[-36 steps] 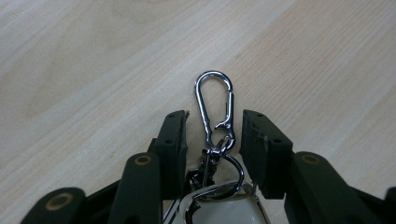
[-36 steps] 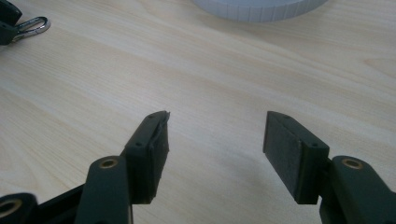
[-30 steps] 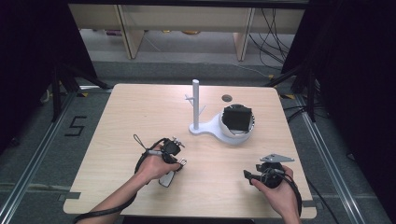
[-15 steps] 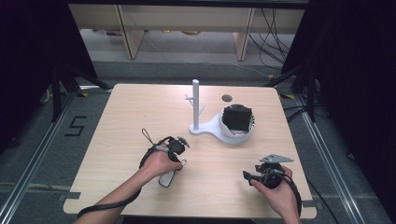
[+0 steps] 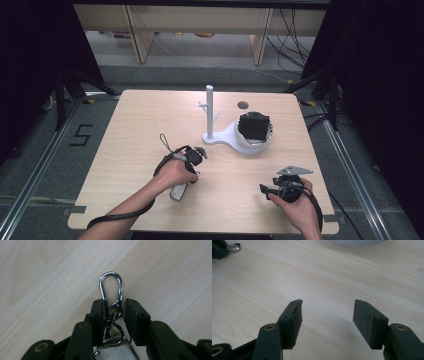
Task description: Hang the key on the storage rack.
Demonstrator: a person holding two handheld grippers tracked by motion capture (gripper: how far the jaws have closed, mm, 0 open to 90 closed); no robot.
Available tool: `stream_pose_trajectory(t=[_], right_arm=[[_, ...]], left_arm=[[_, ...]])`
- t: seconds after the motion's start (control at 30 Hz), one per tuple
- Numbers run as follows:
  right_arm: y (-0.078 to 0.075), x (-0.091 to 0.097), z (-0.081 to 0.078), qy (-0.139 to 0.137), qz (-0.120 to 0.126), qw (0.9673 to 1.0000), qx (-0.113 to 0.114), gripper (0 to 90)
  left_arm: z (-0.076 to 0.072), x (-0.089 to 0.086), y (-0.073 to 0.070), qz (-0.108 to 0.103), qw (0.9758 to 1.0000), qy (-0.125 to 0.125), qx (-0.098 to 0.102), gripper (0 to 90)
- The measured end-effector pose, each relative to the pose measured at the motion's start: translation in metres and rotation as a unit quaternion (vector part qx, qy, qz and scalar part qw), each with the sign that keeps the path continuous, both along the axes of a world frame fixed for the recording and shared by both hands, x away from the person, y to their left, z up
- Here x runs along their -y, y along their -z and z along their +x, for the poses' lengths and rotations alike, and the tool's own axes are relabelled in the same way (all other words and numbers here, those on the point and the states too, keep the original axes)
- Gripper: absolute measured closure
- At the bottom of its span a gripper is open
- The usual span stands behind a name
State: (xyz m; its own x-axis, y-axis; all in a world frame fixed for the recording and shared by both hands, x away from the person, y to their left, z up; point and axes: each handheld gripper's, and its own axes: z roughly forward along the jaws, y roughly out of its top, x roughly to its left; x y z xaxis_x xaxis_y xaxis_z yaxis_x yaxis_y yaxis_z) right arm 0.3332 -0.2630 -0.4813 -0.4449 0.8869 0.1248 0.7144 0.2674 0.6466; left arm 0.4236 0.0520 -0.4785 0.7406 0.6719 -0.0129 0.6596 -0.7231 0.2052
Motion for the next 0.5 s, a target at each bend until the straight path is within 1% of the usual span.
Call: stream_pose_trajectory(t=[0.03, 0.07, 0.13, 0.17, 0.2, 0.23, 0.27, 0.33, 0.37, 0.4, 0.43, 0.47, 0.5], right_arm=[[-0.0001, 0.0000, 0.0000, 0.001, 0.000, 1.0000, 0.001, 41.3], [-0.0002, 0.0001, -0.0001, 0.003, 0.003, 1.0000, 0.001, 41.3], [-0.0007, 0.0003, -0.0005, 0.004, 0.001, 1.0000, 0.003, 41.3], [-0.0006, 0.0002, -0.0010, 0.004, 0.003, 1.0000, 0.002, 41.3], [0.0003, 0.0002, -0.0005, 0.001, 0.009, 1.0000, 0.001, 41.3], [0.0003, 0.0002, -0.0005, 0.001, 0.009, 1.0000, 0.001, 41.3], [-0.0003, 0.0004, -0.0011, 0.004, 0.002, 1.0000, 0.000, 41.3], [0.0002, 0.0001, -0.0013, 0.006, 0.005, 1.0000, -0.002, 41.3], [0.0008, 0.0003, -0.0011, 0.004, 0.005, 1.0000, -0.003, 41.3], [0.0011, 0.0005, -0.0011, 0.003, 0.004, 1.0000, -0.002, 41.3], [0.0012, 0.0004, -0.0011, 0.004, 0.005, 1.0000, -0.001, 41.3], [0.0012, 0.0004, -0.0011, 0.004, 0.005, 1.0000, -0.001, 41.3], [0.0011, -0.0001, -0.0012, 0.006, 0.007, 1.0000, -0.001, 41.3]], left_arm=[[0.0005, -0.0002, -0.0007, 0.004, 1.0000, 0.001, -0.002, 72.0], [0.0006, -0.0002, -0.0006, 0.003, 1.0000, -0.001, -0.002, 72.9], [0.0012, -0.0004, -0.0011, 0.007, 1.0000, 0.001, -0.006, 73.8], [0.0013, -0.0001, -0.0010, 0.008, 0.9999, 0.008, -0.004, 74.1], [0.0004, 0.0002, -0.0002, 0.004, 1.0000, 0.007, 0.000, 74.2], [0.0004, 0.0002, -0.0002, 0.004, 1.0000, 0.007, 0.000, 74.3], [-0.0002, 0.0005, -0.0003, 0.007, 0.9999, 0.011, 0.003, 74.3], [-0.0008, 0.0005, -0.0003, 0.005, 0.9999, 0.014, 0.005, 74.7], [-0.0004, -0.0008, -0.0012, 0.007, 0.9996, 0.029, 0.004, 74.7], [-0.0004, -0.0008, -0.0012, 0.007, 0.9996, 0.029, 0.004, 74.8], [-0.0011, -0.0014, 0.0002, -0.003, 0.9995, 0.028, 0.010, 74.8], [-0.0010, -0.0026, -0.0009, 0.000, 0.9994, 0.034, 0.007, 74.8], [-0.0016, -0.0045, -0.0005, -0.005, 0.9994, 0.034, 0.009, 74.9]])
